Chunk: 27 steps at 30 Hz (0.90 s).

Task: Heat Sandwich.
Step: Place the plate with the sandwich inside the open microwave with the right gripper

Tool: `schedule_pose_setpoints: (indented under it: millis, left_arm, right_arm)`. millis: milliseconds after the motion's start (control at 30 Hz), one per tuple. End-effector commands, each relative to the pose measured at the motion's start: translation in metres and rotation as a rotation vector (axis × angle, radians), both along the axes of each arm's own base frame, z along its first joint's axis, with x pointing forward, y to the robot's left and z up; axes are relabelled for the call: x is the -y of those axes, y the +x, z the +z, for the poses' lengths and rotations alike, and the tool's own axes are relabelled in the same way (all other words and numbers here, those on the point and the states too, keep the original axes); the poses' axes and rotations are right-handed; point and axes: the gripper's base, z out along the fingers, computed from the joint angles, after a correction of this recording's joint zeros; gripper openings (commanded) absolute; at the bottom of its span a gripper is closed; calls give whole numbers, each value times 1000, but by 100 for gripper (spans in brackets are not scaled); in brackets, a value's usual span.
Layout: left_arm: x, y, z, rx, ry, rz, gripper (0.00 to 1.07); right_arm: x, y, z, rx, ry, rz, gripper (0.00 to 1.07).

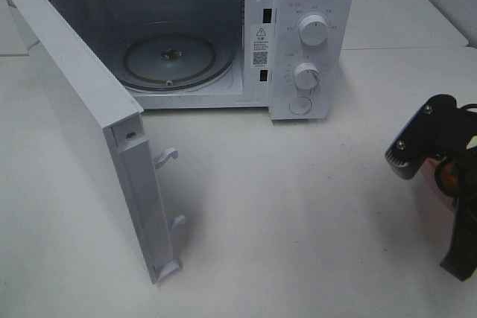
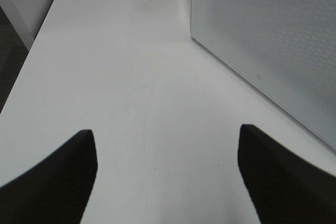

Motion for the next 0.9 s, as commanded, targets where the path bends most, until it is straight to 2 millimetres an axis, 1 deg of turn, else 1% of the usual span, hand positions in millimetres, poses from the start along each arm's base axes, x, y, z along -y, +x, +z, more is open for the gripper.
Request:
schedule_pose_setpoints:
  millis: [33,133,167,267,333,433,467,500,533,667,700,733,767,833,867,900]
  left_arm:
    - [0,-3,0,32,1,-5,69]
    - [0,-3,0,32,1,-5,69]
    - [0,-3,0,32,1,-5,69]
    - [0,-3,0,32,1,-5,69]
    - [0,-3,0,32,1,-5,69]
    - [0,-3,0,32,1,-5,69]
    - [0,-3,0,32,1,-5,69]
    - [0,-3,0,32,1,-5,69]
    - [0,-3,0,32,1,-5,69]
    - [0,-3,0,32,1,-5,69]
    - [0,-3,0,32,1,-5,69]
    - [0,-3,0,32,1,-5,69]
    - [0,-3,0,32,3,-4,69]
    - [0,-3,0,32,4,-3,69]
    - [0,-3,0,32,4,-3,69]
    - [-1,-3,0,33,9,0,69]
  right_arm:
    - [-1,-11,1,9,-23,66,0]
    - [-4,-15,1,19,-25,102,0]
    - [-7,-18,4,34,-31,143,0]
    - [-11,-21,6,43,-31,192,0]
    - [-17,-25,7,36,-45,293,0]
    - [-21,-27,7,27,-57,360,0]
    - [-25,-30,7,18,-75,441,0]
    - [-28,-31,7,14,-83,482,0]
    - [-28,-31,7,14,-83,482,0]
    - [-38,-40,7,-6,-117,658,0]
    - [-38,-40,7,-6,-117,658,0]
    - [-40,-41,7,-9,-124,693,0]
    - [-44,-44,7,-17,-141,767,0]
    - [-46,-46,7,-19,-159,843,0]
    - [-46,-46,7,-19,-159,843,0]
    - [-49,-47,8,-20,-174,915,0]
